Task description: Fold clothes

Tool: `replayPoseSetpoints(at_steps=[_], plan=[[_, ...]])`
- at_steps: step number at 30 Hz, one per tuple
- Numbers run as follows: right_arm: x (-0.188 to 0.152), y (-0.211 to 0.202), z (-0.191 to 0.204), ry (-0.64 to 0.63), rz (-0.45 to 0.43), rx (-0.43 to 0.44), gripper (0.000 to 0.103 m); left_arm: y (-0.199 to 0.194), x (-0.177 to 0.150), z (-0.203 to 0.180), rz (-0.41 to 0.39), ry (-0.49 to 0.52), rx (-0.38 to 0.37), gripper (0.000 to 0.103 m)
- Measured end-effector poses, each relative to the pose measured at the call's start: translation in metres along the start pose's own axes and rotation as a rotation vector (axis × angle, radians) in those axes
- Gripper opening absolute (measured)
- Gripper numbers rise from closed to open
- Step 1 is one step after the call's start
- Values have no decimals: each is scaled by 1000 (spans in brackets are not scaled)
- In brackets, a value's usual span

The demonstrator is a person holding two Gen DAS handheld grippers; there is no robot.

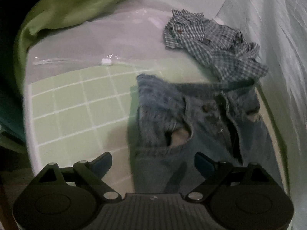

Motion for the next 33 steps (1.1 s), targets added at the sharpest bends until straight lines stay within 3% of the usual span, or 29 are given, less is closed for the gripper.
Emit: replayPoseSetpoints(at_steps=[3,4,5,6,7,8,9,12,19,27,33], plan=[[8,6,4,-28,-62,-51,69,10,6,-9,-4,-9,-9,81],[10,8,4,-34,-71,-74,50,13,7,-10,-3,-14,-10,78],[11,10,4,-30,-77,-95,34,16,7,-11,-2,-18,-11,70],[12,11,3,-10,-81,-98,28,18,7,-10,-3,-27,-5,57],[14,9,1,23,-77,-71,12,20,6,-8,-4,-36,3,50],[15,8,-1,60,-69,-33,7,21,5,-6,-6,-46,12,33],[17,5,-1,66,-70,-15,6,22,5,-3,-11,-57,11,24],[24,-4,1,19,-91,-7,5,19,4,5,-37,-83,-25,16],[36,-28,-5,-87,-129,-69,4,-8,-18,26,-51,-28,29,14],[51,-58,-46,-165,-109,-162,4,-56,-58,94,-55,-61,125,14],[54,-70,-43,-188,-103,-138,4,-90,-61,96,-116,-53,148,13]])
Point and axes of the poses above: each gripper's, at about its wrist camera, not at the fingertips, and y roughly the way its jaws point, z to its left, x to its top, the point moved 8 cm from there along y, roughly the way its jaws point, and after that the axes turned 7 degrees about y, right-handed, at the moved point
